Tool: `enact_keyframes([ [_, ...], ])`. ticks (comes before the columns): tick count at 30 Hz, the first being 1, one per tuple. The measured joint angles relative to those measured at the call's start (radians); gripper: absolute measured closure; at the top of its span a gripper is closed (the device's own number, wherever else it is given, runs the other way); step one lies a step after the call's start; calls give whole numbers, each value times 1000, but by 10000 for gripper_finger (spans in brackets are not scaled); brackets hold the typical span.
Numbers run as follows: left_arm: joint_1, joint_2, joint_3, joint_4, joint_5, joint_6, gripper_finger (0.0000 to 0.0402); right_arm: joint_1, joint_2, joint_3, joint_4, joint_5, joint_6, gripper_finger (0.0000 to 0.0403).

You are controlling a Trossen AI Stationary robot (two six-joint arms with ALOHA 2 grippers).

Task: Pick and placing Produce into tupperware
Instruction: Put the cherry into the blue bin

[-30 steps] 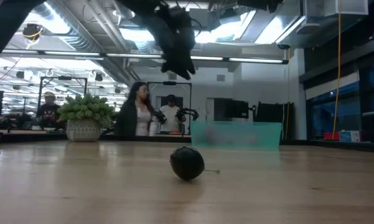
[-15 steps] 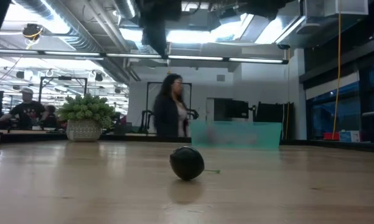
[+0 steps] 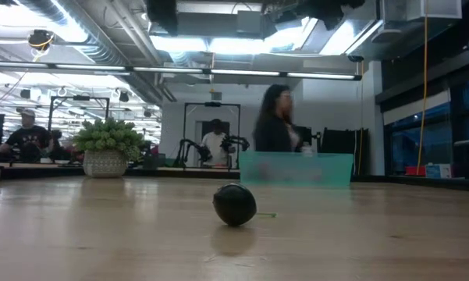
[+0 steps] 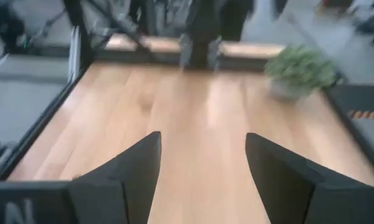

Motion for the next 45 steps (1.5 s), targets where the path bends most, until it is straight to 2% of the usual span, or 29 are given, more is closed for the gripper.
enact_keyframes([
  [6,-29,-144,-151,40,-66,-72,236,82,120,0,-67,0,13,167],
  [11,-48,-262,-299,143,-84,-130,236,143,241,0,-80,-6,51,167],
  [15,-67,-325,-395,233,-84,-176,236,196,322,0,-76,-118,44,167],
  [22,-99,-409,-548,401,-84,-182,236,258,422,0,-8,-146,52,167],
  [31,-174,-564,-748,528,-153,-349,236,315,572,0,151,-150,53,167],
  [37,-244,-620,-862,687,-187,-294,237,343,673,0,282,-154,82,167],
  [45,-281,-618,-952,914,-208,-213,237,347,773,11,369,-154,109,167],
])
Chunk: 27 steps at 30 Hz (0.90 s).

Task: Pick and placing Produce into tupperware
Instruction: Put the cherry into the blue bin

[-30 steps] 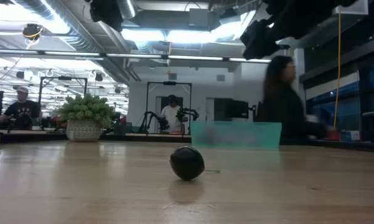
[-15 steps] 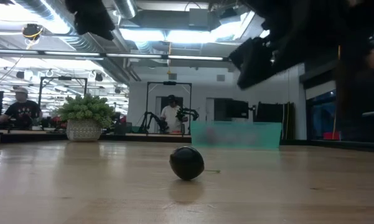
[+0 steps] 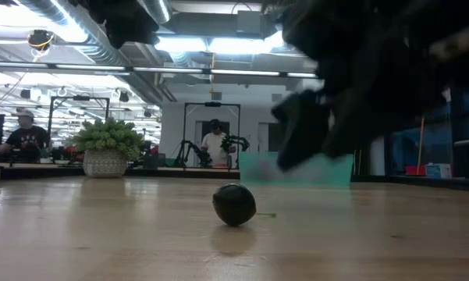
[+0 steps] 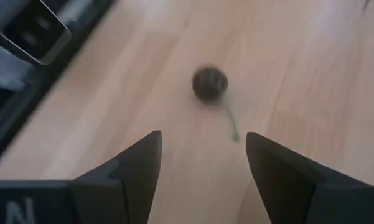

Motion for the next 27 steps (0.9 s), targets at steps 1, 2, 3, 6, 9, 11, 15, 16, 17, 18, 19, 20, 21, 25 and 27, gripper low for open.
enact_keyframes([
  [1,0,1,-8,13,0,4,237,0,19,5,-1,0,6,167],
  [2,0,1,-14,21,-1,5,237,0,35,11,-4,0,9,167],
  [3,0,1,-17,36,-1,5,237,0,53,20,-3,0,9,167],
  [6,0,0,-19,41,-1,5,237,0,92,48,-2,4,-5,167],
  [9,0,1,-19,43,-1,4,237,0,116,76,1,9,-9,167],
  [11,0,0,-19,50,-1,4,237,0,126,83,-2,18,-10,167],
  [15,0,0,-19,52,-1,5,237,0,136,85,-4,71,-33,167],
  [16,0,1,-19,52,-1,7,237,0,136,86,-1,89,-35,167],
  [17,0,1,-19,53,-1,10,237,0,136,86,-1,101,-36,167],
  [18,0,1,-19,56,-1,11,237,0,137,86,-3,106,-36,167],
  [19,0,1,-19,57,-1,11,237,0,137,86,-3,106,-37,167],
  [20,0,1,-19,56,-1,11,237,0,140,86,-1,106,-36,167],
  [21,0,1,-19,56,-1,12,237,0,144,87,0,106,-36,167],
  [25,0,1,-19,56,-1,12,237,1,153,86,7,110,-40,178],
  [27,0,1,-19,56,-1,12,237,3,155,86,7,112,-40,187],
])
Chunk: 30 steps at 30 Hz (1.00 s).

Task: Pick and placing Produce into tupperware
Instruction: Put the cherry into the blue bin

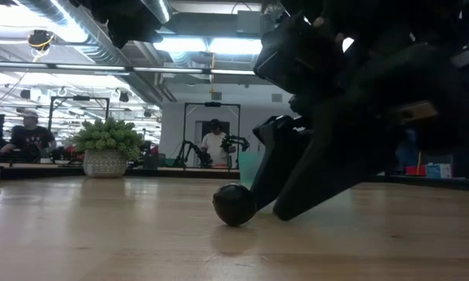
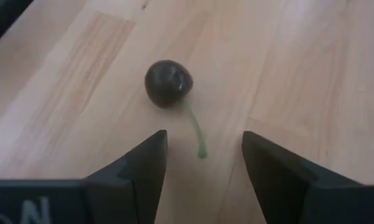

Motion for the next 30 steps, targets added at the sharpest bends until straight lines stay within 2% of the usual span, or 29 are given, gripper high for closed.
enact_keyframes([
  [10,0,0,0,-1,0,0,237,10,4,0,1,9,0,220],
  [24,0,0,0,-2,0,-1,237,46,6,0,2,58,-42,226],
  [30,0,0,0,-2,0,-1,237,47,6,0,2,58,-22,260],
])
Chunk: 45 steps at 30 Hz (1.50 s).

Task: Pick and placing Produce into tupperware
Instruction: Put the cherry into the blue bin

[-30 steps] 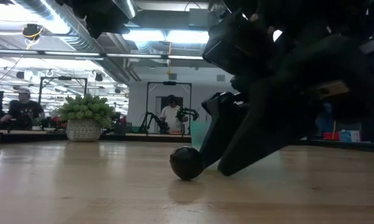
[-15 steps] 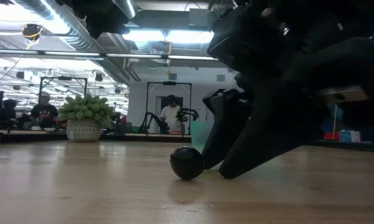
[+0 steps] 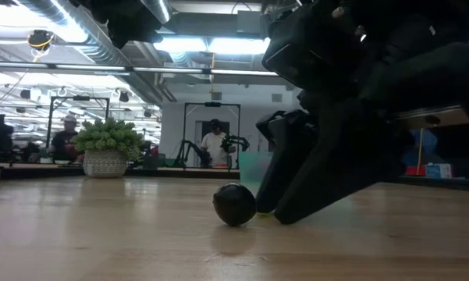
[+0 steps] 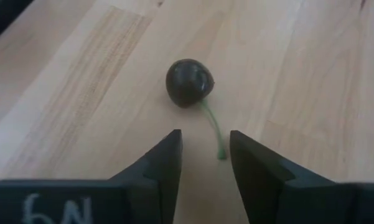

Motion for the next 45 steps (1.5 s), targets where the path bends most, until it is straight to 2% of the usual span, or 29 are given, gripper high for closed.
enact_keyframes([
  [15,0,0,0,0,0,-1,237,0,0,-1,-1,30,62,332],
  [23,0,0,0,0,0,-2,237,-2,0,-2,-1,37,89,394],
  [38,-1,0,0,-2,1,-21,237,-26,-56,-4,23,71,55,401],
  [45,-1,0,1,-3,1,-21,237,-32,-113,-4,-11,138,20,401],
])
